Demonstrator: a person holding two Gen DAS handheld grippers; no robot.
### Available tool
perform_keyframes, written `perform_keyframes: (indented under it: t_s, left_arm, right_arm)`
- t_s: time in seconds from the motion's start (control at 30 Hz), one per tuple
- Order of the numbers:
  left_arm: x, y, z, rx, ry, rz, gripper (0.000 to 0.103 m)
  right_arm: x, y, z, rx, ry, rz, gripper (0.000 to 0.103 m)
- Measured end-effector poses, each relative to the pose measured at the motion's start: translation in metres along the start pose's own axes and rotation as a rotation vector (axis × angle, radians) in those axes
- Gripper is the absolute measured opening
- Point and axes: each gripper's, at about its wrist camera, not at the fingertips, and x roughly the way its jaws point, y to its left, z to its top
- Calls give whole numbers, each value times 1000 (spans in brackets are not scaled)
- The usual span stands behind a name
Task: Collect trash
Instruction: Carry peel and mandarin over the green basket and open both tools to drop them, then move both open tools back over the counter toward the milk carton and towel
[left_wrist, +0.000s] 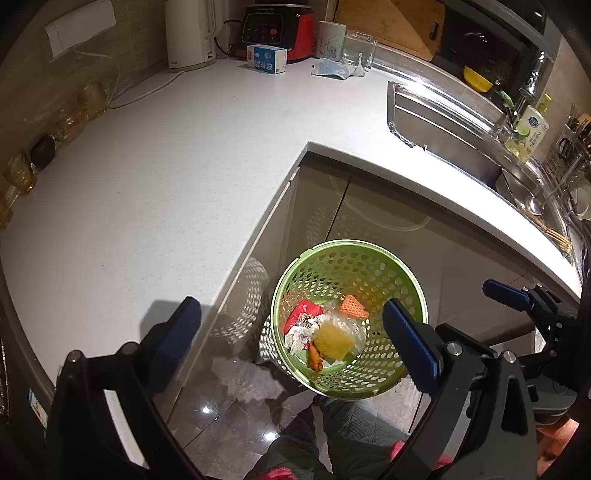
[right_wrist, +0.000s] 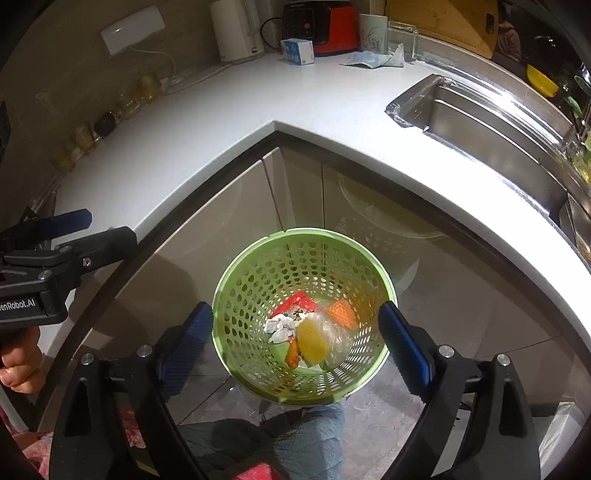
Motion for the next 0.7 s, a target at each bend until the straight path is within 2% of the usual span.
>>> perform_keyframes:
  t_s: [0.2, 0.37, 0.5, 0.7]
  left_arm:
    - [-7, -1, 7, 6, -19, -8, 95]
    - [-6, -2, 26, -13, -31, -25, 95]
    - [0, -7, 55, -21, -53, -24, 95]
    - [21, -16, 128, -58, -92, 16, 95]
  right_arm:
    - [-11, 1, 6, 0, -22, -23, 96]
    - [-16, -7, 23, -6, -45, -54, 100]
    - [-15, -21, 47, -14, -57, -75, 100]
    - [6, -58, 108, -22, -80, -81, 100]
